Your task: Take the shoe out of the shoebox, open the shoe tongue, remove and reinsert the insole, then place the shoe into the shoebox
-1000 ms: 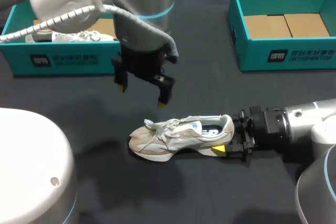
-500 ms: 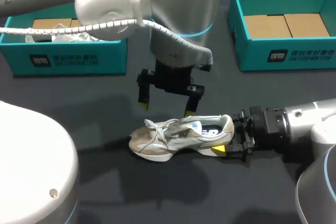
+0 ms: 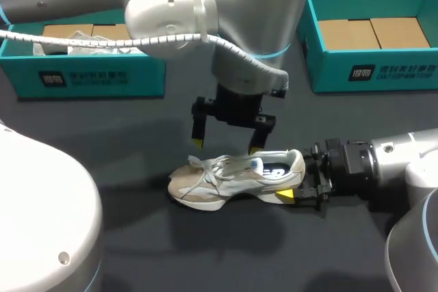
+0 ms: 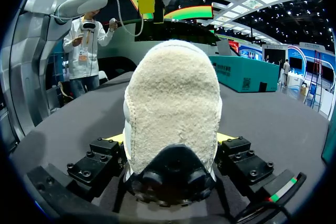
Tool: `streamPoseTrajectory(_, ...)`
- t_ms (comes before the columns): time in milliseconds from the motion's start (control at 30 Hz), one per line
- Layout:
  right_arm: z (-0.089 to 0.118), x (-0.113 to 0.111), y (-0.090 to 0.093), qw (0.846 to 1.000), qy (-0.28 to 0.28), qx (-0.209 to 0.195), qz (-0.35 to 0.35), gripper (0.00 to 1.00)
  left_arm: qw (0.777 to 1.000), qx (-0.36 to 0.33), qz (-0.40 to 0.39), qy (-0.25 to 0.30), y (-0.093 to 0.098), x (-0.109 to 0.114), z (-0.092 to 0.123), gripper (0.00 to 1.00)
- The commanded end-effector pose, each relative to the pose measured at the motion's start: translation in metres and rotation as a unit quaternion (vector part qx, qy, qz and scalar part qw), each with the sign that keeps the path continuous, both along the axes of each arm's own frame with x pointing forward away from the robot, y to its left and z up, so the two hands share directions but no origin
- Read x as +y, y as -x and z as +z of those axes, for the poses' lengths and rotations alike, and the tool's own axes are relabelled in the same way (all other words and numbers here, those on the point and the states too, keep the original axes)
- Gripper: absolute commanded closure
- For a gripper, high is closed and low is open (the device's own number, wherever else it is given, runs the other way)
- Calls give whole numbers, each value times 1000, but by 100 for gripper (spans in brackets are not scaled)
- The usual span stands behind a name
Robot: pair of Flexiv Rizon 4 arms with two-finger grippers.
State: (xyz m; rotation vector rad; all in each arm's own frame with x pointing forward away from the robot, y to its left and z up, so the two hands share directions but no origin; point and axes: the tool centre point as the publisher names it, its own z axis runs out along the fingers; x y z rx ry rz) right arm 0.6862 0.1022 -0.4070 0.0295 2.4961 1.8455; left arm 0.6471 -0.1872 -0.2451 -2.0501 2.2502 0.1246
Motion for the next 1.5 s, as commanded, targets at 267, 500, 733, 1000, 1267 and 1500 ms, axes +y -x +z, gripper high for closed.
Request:
streamPoseTrajectory(267,0,-1,1,1000,2,0,0,100,1000,21,0,-8,-9,-17,-15,0)
streamPoseTrajectory(500,0,-1,1,1000,2,0,0,100,1000,28,3,-12,-14,-20,-18,0)
streamPoseTrajectory(733,0,-1,1,1000,2,0,0,100,998,43,15,-37,-20,-34,-31,0)
streamPoseTrajectory(1000,0,-1,1,1000,2,0,0,100,995,79,21,-54,-21,-51,-51,0)
streamPoseTrajectory(1267,0,-1,1,1000,2,0,0,100,992,85,41,-86,-21,-58,-65,0)
streamPoseTrajectory(1500,0,-1,1,1000,2,0,0,100,989,89,55,-102,-25,-58,-75,0)
